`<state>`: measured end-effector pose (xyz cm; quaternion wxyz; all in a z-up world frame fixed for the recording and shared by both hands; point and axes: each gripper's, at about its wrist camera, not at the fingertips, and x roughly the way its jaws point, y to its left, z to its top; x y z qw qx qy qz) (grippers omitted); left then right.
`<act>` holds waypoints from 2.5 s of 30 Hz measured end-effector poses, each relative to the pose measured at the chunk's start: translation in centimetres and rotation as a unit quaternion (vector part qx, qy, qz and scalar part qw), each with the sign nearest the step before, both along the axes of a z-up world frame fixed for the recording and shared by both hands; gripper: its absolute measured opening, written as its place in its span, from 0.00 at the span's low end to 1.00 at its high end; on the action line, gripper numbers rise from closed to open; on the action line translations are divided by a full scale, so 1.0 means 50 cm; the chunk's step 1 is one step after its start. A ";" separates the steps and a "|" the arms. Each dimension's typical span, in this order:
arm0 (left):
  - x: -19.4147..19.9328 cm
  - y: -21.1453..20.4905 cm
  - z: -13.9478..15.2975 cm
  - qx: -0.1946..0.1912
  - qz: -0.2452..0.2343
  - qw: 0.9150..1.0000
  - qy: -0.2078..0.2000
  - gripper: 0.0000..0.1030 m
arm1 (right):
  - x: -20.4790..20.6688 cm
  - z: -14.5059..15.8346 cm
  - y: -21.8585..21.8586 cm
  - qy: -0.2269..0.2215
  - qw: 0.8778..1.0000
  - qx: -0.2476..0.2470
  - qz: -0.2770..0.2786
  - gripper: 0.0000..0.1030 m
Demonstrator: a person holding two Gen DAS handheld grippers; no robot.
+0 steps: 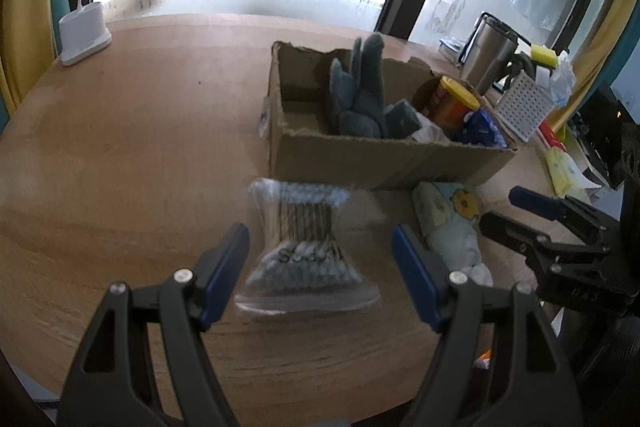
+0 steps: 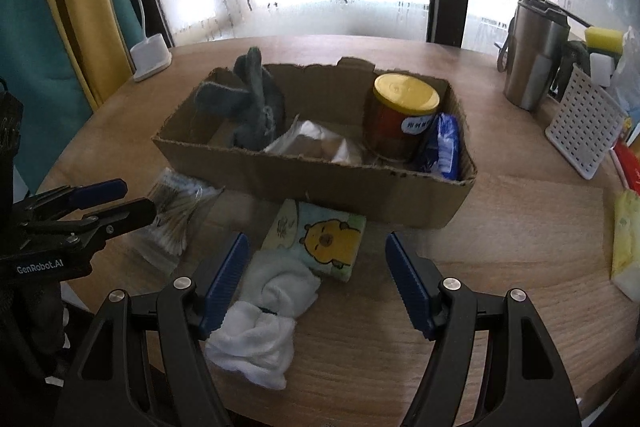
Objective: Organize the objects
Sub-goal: 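Move the left tool to the clear cotton-swab bag while the right tool approaches the white cloth, then grasp the cotton-swab bag with the left tool while the right tool grasps the white cloth, then lift the swab bag and white cloth and carry both over the box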
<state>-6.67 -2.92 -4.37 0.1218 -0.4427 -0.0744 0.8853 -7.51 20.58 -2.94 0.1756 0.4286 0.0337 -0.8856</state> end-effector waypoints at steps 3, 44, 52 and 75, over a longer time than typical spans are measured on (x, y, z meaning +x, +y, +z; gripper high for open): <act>0.003 -0.001 -0.006 -0.001 0.000 1.000 -0.003 0.73 | 0.004 -0.008 -0.007 -0.004 1.000 0.001 0.006 0.72; -0.039 0.024 -0.065 -0.055 -0.004 0.998 -0.023 0.67 | 0.032 -0.061 -0.045 -0.060 0.996 -0.008 0.065 0.42; -0.036 0.038 -0.058 -0.052 -0.018 0.998 -0.017 0.50 | 0.030 -0.030 -0.029 -0.044 0.997 -0.023 0.061 0.42; 0.009 -0.003 0.037 -0.034 0.027 0.999 0.033 0.48 | 0.012 0.013 -0.005 -0.016 0.997 -0.037 0.065 0.42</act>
